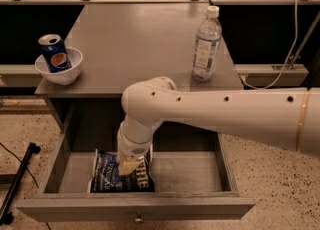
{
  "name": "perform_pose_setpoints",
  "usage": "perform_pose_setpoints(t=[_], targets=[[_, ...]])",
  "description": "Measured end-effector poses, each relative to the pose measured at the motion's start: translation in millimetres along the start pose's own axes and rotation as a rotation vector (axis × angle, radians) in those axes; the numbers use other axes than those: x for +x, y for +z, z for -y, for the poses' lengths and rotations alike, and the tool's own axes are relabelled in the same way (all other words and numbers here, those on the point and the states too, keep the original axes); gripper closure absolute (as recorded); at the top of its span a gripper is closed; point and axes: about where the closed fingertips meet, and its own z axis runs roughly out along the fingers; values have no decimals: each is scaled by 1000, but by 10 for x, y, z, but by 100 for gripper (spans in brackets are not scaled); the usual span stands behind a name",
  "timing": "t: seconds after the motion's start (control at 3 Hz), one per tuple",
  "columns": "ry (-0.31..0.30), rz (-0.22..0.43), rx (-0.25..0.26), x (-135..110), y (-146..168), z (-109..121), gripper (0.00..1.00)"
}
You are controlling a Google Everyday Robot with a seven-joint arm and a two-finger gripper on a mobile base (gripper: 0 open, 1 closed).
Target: Pick blue chip bag from top drawer and place on counter
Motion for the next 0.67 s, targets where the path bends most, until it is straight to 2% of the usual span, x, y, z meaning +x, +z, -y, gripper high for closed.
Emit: perform_pose_setpoints(t=[0.33,0.67], targets=[[-7,-6,-24,5,181,5,45],[-7,-20,-49,53,303,-9,28]])
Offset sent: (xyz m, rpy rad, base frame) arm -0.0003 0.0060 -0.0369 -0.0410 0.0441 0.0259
